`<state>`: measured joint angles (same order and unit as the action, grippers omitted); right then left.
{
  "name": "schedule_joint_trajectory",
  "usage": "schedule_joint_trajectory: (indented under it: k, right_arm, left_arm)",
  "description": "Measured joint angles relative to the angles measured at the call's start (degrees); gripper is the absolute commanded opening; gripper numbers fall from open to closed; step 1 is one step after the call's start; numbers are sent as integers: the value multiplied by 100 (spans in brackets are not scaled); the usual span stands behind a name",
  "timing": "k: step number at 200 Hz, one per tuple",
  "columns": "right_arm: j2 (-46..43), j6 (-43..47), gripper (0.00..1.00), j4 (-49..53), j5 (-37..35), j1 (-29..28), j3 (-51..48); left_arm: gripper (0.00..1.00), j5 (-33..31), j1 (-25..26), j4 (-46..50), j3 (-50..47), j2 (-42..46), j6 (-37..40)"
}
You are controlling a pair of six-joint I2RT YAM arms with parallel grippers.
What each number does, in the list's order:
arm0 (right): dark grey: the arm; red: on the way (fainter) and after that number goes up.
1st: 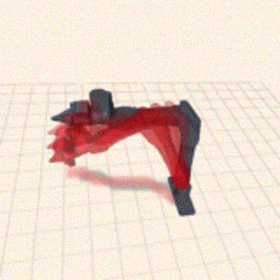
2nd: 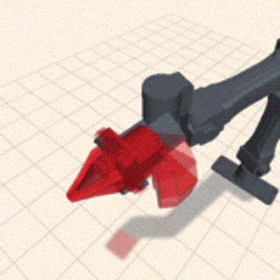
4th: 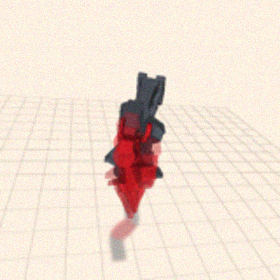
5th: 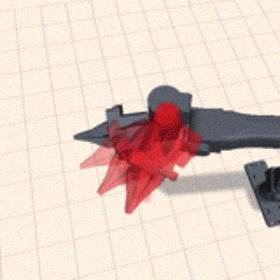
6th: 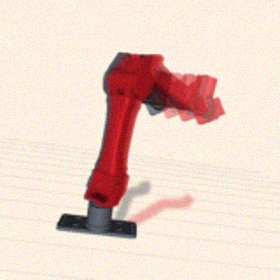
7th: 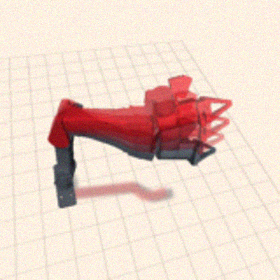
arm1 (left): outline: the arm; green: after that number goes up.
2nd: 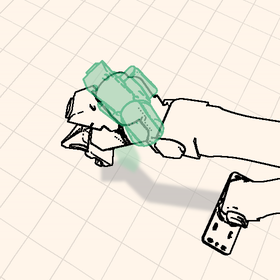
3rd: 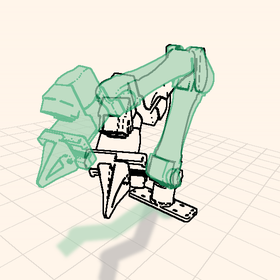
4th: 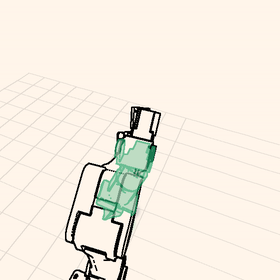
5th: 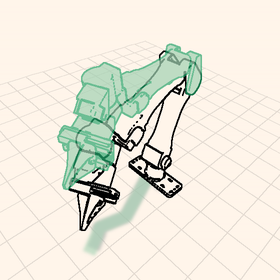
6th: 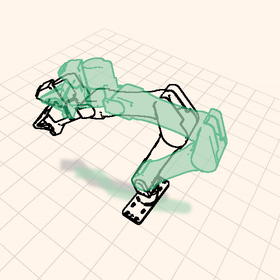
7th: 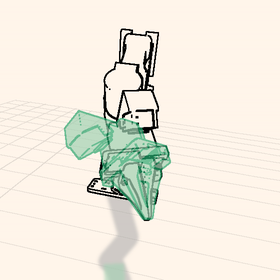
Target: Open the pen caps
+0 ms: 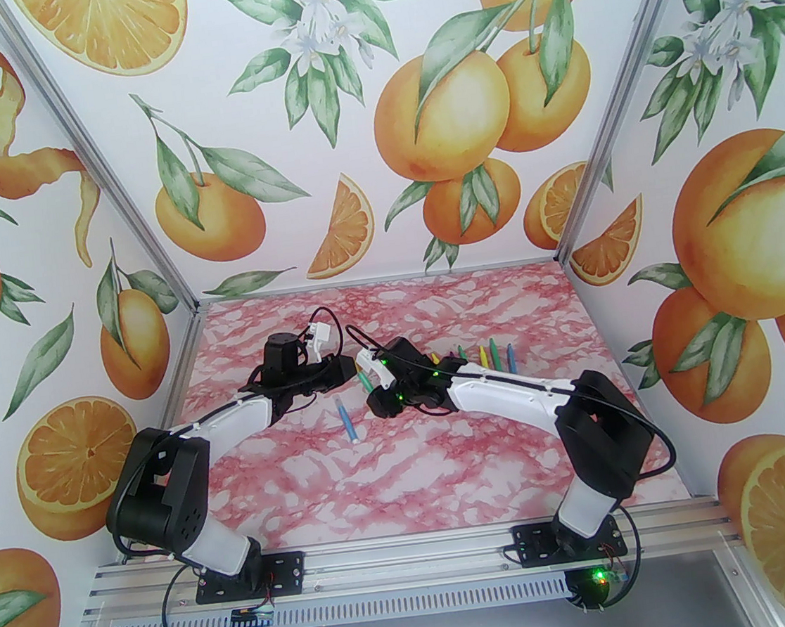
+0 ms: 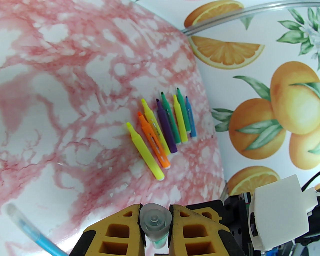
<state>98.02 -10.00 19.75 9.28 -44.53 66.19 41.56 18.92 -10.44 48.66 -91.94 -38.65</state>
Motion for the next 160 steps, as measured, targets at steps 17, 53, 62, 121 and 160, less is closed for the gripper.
schedule_joint_trajectory:
  k: [17, 53, 62, 121, 160]
  right_arm:
    - [0, 0, 34, -72, 0, 0, 0]
    - [0, 15, 27, -170, 7, 22, 0]
    - [0, 24, 23, -188, 13, 33, 0]
    - [-2, 66, 3, -389, 66, 96, -149]
    - [-142, 122, 0, -719, 229, 118, -483]
  left_arm:
    - [8, 50, 0, -7, 7, -4, 2]
    - [7, 129, 0, -28, 37, -4, 0]
    - [6, 142, 0, -28, 42, -7, 2]
    - [0, 133, -26, 7, 105, -92, 2]
    - [0, 107, -42, 234, 142, -105, -31]
